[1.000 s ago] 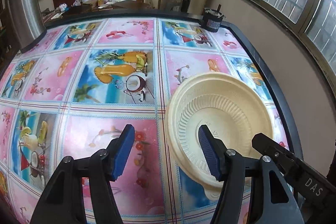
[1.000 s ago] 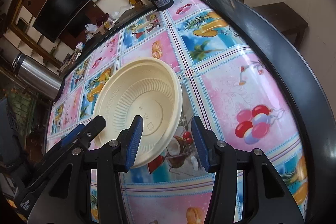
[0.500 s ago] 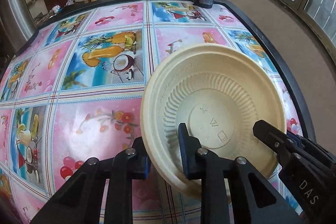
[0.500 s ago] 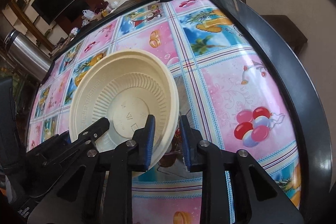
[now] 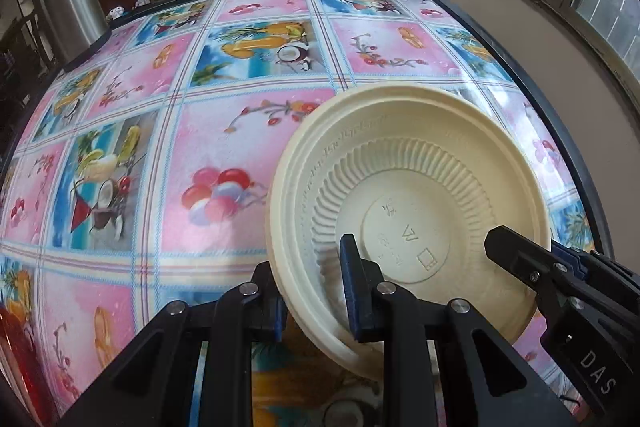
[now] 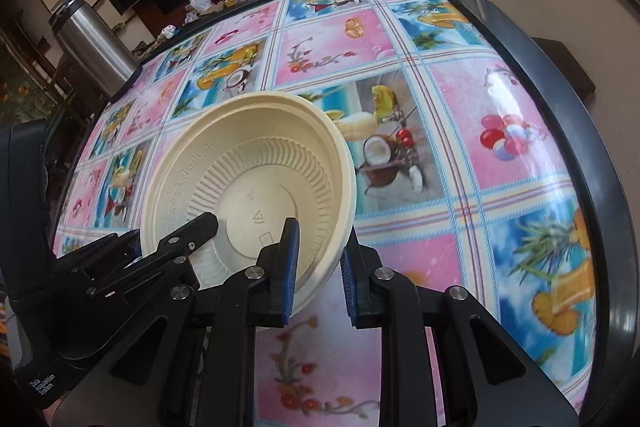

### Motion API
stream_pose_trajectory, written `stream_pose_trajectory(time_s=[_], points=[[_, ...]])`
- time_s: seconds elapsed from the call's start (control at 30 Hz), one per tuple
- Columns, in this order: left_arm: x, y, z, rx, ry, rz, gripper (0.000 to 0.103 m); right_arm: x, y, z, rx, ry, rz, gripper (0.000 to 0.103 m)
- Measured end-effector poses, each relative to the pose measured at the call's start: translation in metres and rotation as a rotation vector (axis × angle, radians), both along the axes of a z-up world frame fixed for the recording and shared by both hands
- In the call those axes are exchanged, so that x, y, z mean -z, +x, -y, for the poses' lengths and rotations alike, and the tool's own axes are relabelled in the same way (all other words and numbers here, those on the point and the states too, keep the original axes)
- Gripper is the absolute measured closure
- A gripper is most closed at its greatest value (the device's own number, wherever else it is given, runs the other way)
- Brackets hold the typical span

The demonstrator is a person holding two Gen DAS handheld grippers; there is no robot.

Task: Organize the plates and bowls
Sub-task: 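Lift the cream strainer bowl and carry it over the plate stack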

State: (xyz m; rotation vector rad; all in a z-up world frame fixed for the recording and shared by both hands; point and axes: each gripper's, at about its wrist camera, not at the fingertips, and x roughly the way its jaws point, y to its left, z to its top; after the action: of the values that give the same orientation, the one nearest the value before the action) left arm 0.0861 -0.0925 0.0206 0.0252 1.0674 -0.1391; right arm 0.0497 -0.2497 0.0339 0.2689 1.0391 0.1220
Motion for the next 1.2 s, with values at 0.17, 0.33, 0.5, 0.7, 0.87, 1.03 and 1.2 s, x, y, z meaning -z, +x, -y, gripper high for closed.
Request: stream_pose_trajectory(time_s=[0.17, 0.33, 0.5, 0.7, 0.87, 1.03, 1.2], points=[[-0.003, -0.03, -0.018, -0.018, 0.008, 0.016, 0.081, -0.001, -0.036, -0.018, -0.013, 0.019, 0.012, 0.084], [-0.005, -0.061, -0.033, -0.04, 0.031, 0.043, 0.081, -0.001, -0.067, -0.038, -0.041, 0.027, 0.014, 0.084], [-0.008, -0.087, -0.048, -0.06, 0.036, 0.062, 0.081, -0.003, -0.096, -0.053, -0.066, 0.04, 0.025, 0.084], [-0.009, -0.114, -0.064, -0.079, 0.048, 0.081, 0.081, -0.003, -0.123, -0.071, -0.095, 0.043, 0.034, 0.083], [-0.004, -0.126, -0.075, -0.095, 0.043, 0.068, 0.081, 0.002, -0.137, -0.084, -0.118, 0.04, 0.021, 0.083], [-0.003, -0.136, -0.083, -0.102, 0.038, 0.063, 0.081, 0.001, -0.146, -0.093, -0.134, 0.034, 0.018, 0.083], [-0.007, -0.143, -0.093, -0.112, 0.033, 0.07, 0.081, -0.005, -0.152, -0.102, -0.155, 0.019, 0.023, 0.083]])
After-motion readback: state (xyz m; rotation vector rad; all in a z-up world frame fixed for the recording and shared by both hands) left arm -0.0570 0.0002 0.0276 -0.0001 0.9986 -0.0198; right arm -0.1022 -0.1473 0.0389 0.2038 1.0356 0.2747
